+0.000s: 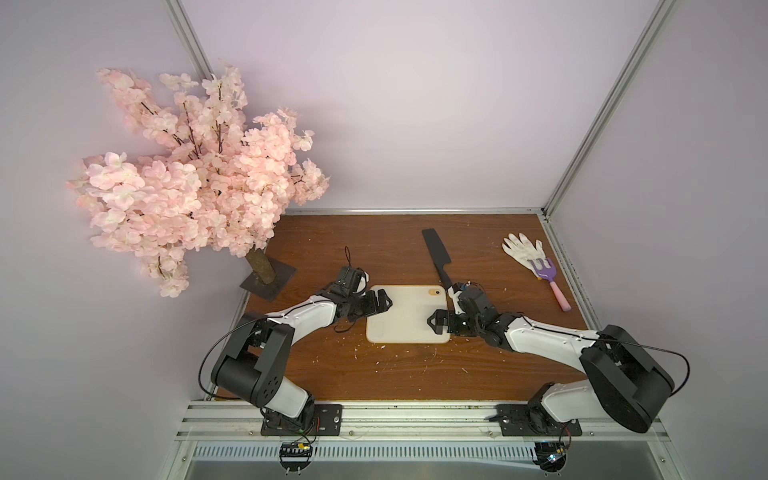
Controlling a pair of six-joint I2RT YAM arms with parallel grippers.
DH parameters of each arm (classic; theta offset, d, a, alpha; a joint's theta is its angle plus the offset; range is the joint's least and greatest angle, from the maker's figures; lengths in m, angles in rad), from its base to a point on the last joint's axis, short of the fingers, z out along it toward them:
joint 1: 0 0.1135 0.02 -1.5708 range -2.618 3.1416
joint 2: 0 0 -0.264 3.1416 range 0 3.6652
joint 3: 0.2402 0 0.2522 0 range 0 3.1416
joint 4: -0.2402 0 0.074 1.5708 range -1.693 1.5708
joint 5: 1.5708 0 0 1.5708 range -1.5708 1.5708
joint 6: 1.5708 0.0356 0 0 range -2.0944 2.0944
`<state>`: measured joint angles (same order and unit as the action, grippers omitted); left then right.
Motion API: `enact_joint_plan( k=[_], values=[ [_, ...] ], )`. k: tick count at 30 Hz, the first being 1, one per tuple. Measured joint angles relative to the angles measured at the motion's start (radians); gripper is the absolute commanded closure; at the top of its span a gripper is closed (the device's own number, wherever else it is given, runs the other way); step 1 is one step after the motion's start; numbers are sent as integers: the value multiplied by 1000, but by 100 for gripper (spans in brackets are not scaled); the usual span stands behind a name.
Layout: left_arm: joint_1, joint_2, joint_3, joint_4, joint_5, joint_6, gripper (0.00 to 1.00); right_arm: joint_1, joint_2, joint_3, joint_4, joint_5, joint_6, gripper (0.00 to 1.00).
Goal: Align the knife with the edge of the cutting board
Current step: Adjust the work surface at the center of the board.
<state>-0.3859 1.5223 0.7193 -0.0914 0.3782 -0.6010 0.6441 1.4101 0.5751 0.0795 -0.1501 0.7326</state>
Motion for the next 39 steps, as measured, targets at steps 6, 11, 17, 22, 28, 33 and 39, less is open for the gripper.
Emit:
enact_joint_plan(
  k=[6,11,17,22,28,33,39],
  values=[
    [-9,0,0,2,0,0,0,-18,-2,-1,-2,-16,-4,1],
    [-11,0,0,2,0,0,0,-27,3,10,-18,-25,-12,1],
    [-16,1,0,3,0,1,0,-37,24,38,-39,-26,-21,1],
    [-16,1,0,3,0,1,0,-40,30,44,-43,-26,-26,1],
    [-16,1,0,3,0,1,0,-44,31,45,-43,-26,-28,1],
    [-17,2,0,3,0,2,0,-50,36,49,-43,-26,-29,1],
    [-31,6,3,10,2,3,0,-57,36,50,-43,-26,-29,1]
  ],
)
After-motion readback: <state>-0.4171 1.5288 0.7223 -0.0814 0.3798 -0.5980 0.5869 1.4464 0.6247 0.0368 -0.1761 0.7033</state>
